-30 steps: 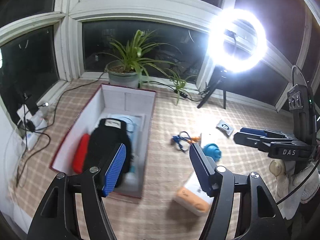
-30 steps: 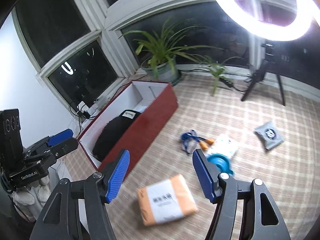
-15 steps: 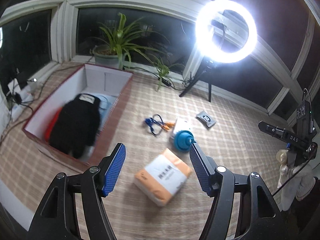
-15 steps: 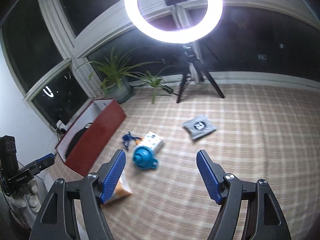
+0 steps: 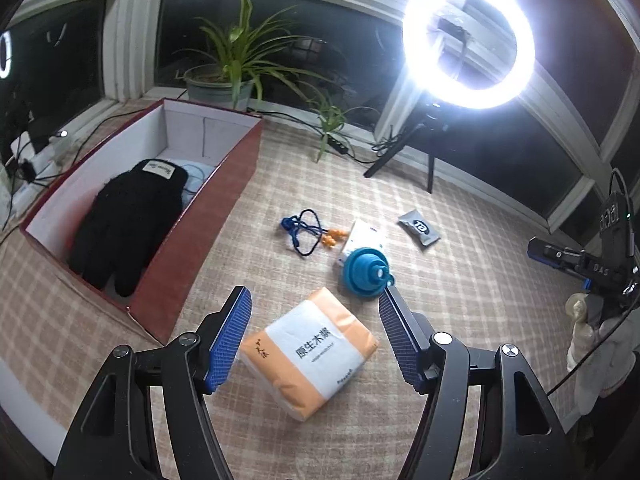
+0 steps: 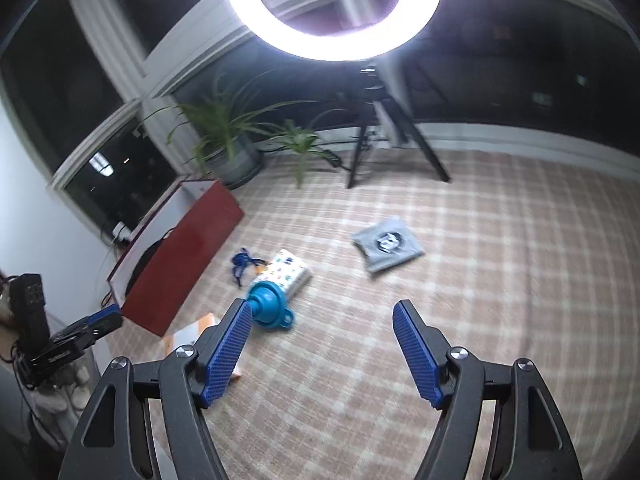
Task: Organize soft objects
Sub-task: 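Lower the right gripper onto the blue silicone funnel and close it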
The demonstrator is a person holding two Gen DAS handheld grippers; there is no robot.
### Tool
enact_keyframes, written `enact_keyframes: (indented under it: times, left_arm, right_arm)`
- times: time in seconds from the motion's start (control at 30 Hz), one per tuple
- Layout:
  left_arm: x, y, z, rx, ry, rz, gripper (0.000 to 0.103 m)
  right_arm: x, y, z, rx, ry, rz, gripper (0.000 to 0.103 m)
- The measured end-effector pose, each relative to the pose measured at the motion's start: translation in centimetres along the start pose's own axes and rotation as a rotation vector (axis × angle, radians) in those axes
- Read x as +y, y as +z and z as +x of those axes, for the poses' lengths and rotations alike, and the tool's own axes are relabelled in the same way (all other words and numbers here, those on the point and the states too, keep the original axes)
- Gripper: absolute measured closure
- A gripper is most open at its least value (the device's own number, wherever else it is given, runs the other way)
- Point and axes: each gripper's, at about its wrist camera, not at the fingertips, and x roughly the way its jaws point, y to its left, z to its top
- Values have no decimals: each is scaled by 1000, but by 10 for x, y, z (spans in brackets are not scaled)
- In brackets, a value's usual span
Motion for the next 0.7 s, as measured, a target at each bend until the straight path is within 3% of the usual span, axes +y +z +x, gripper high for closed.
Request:
enact_keyframes:
  times: [0.1, 0.33, 0.7]
  left_arm:
    - [6, 0, 4, 5, 12, -28, 37]
    - [20, -3, 5, 5, 49, -73, 37]
    - [42, -13, 1, 9, 81, -155, 37]
  right_arm:
    - [16, 15, 22, 50, 48, -64, 53]
    - [45, 29, 84, 187, 122, -150, 74]
    - [85, 35, 160, 366, 189, -238, 85]
